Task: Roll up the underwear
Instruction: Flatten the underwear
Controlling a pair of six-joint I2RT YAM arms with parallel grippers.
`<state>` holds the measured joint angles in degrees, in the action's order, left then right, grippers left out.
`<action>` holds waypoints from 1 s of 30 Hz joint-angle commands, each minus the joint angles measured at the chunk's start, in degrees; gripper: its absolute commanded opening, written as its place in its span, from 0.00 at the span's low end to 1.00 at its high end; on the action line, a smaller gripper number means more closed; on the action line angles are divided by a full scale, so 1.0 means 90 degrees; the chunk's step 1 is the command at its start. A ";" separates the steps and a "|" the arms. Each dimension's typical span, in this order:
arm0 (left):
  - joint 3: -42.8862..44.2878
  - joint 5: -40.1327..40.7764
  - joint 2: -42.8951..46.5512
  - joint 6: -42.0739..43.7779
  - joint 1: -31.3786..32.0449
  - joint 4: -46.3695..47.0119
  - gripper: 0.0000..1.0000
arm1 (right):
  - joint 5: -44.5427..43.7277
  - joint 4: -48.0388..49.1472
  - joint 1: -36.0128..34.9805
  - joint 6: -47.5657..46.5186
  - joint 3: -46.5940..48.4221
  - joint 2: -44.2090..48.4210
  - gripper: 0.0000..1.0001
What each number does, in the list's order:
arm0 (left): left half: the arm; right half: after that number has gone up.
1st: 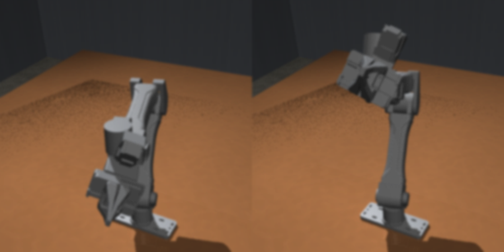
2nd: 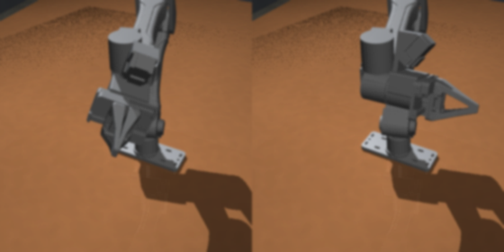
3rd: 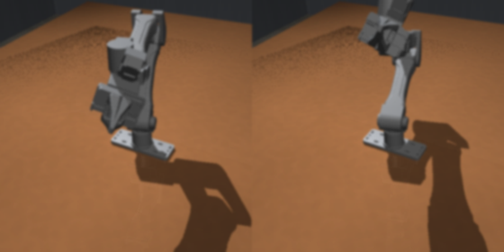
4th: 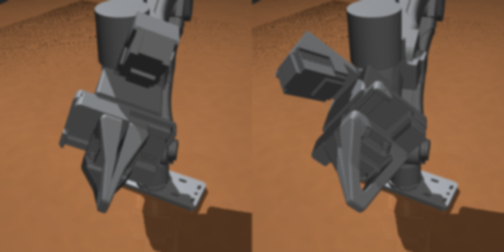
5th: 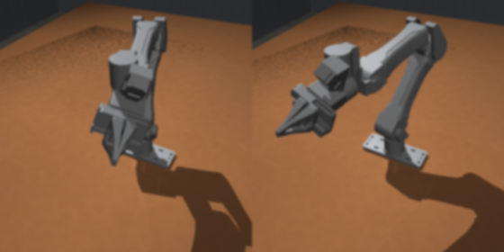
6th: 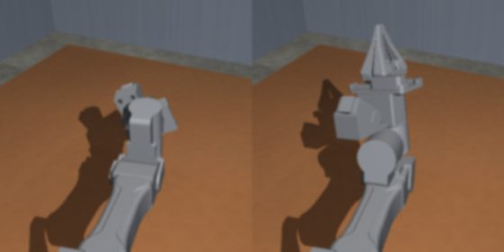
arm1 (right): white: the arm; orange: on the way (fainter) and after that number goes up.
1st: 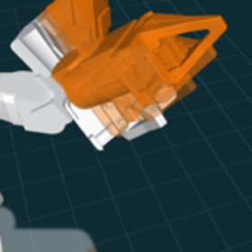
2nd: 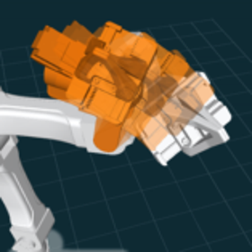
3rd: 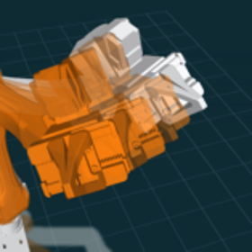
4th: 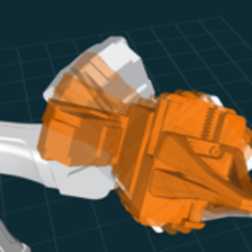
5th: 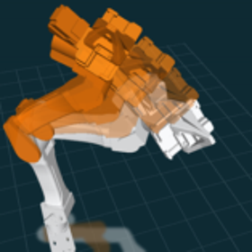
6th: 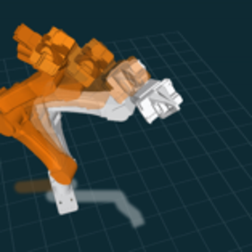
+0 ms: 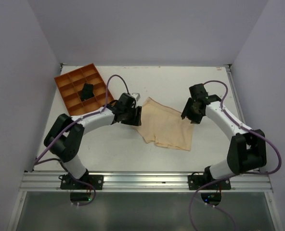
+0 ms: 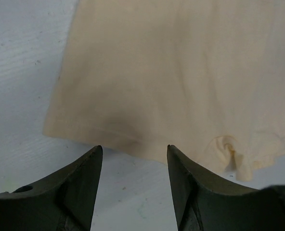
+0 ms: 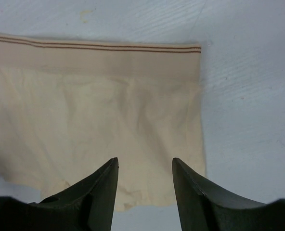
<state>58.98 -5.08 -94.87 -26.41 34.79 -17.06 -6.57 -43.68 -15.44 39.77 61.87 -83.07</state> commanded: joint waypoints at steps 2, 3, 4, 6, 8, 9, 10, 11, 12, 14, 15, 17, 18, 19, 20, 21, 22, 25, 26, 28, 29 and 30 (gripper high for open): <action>0.0253 0.0213 -0.0736 0.0122 -0.0017 0.0557 0.59 | 0.0397 0.0263 0.0688 -0.0385 0.0508 -0.0399 0.52; 0.0379 0.0203 -0.0864 0.0132 -0.0027 0.0596 0.59 | 0.0427 0.0273 0.0777 -0.0405 0.0538 -0.0448 0.52; 0.0457 0.0203 -0.1000 0.0132 -0.0027 0.0606 0.58 | 0.0466 0.0283 0.0865 -0.0415 0.0538 -0.0525 0.52; 0.0672 0.0145 -0.1372 0.0200 -0.0066 0.0665 0.58 | 0.0612 0.0293 0.1168 -0.0454 0.0499 -0.0643 0.51; 0.0838 0.0174 -0.1693 0.0307 -0.0105 0.0694 0.57 | 0.0661 0.0409 0.1411 -0.0522 0.0344 -0.0605 0.51; 0.1052 0.0184 -0.1821 0.0347 -0.0125 0.0665 0.58 | 0.0681 0.0458 0.1471 -0.0561 0.0294 -0.0575 0.51; 0.1180 0.0251 -0.1938 0.0434 -0.0192 0.0665 0.58 | 0.0671 0.0488 0.1549 -0.0590 0.0207 -0.0565 0.51; 0.1297 0.0281 -0.2200 0.0474 -0.0241 0.0646 0.58 | 0.0662 0.0537 0.1656 -0.0639 0.0187 -0.0556 0.51; 0.1569 0.0281 -0.2329 0.0503 -0.0358 0.0578 0.58 | 0.0661 0.0566 0.1696 -0.0668 0.0167 -0.0584 0.51; 0.1960 0.0243 -0.2524 0.0562 -0.0534 0.0412 0.57 | 0.0700 0.0644 0.1686 -0.0678 0.0138 -0.0691 0.49; 0.2040 0.0233 -0.2487 0.0601 -0.0535 0.0372 0.57 | 0.0710 0.0693 0.1696 -0.0679 0.0118 -0.0741 0.49; 0.2147 0.0291 -0.2185 0.0747 -0.0574 0.0285 0.59 | 0.0974 0.0878 0.1696 -0.0630 0.0001 -0.0799 0.48; 0.2148 0.0272 -0.2029 0.0767 -0.0564 0.0216 0.60 | 0.0984 0.0908 0.1696 -0.0620 -0.0047 -0.0819 0.47; 0.2128 0.0349 -0.1844 0.0777 -0.0516 0.0167 0.60 | 0.0974 0.0927 0.1696 -0.0620 -0.0077 -0.0858 0.47; 0.2090 0.0427 -0.1465 0.0767 -0.0467 0.0109 0.61 | 0.0964 0.0986 0.1696 -0.0630 -0.0145 -0.0878 0.47; 0.2031 0.0486 -0.1258 0.0757 -0.0331 0.0031 0.61 | 0.0954 0.1025 0.1687 -0.0630 -0.0184 -0.0897 0.47; 0.1973 0.0535 -0.1062 0.0738 -0.0253 0.0030 0.61 | 0.0964 0.1045 0.1686 -0.0620 -0.0214 -0.0926 0.46; 0.1777 0.0758 -0.0466 0.0495 0.0253 -0.0038 0.61 | 0.1042 0.1171 0.1696 -0.0610 -0.0311 -0.1024 0.45; 0.1709 0.0818 -0.0310 0.0416 0.0420 -0.0096 0.61 | 0.1052 0.1239 0.1687 -0.0620 -0.0321 -0.1053 0.45; 0.1601 0.0896 -0.0192 0.0153 0.0860 -0.0077 0.61 | 0.1052 0.1279 0.1696 -0.0669 -0.0302 -0.1228 0.44; 0.1504 0.0916 -0.0191 0.0074 0.1016 -0.0039 0.61 | 0.1052 0.1289 0.1870 -0.0698 -0.0302 -0.1278 0.43; 0.1484 0.0936 -0.0201 -0.0004 0.1327 0.0039 0.61 | 0.1052 0.1308 0.1882 -0.0708 -0.0311 -0.1317 0.43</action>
<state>74.85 1.23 -97.58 -23.27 41.58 -17.12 2.44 -34.46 0.16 34.54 59.07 -93.71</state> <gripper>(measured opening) 0.608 0.435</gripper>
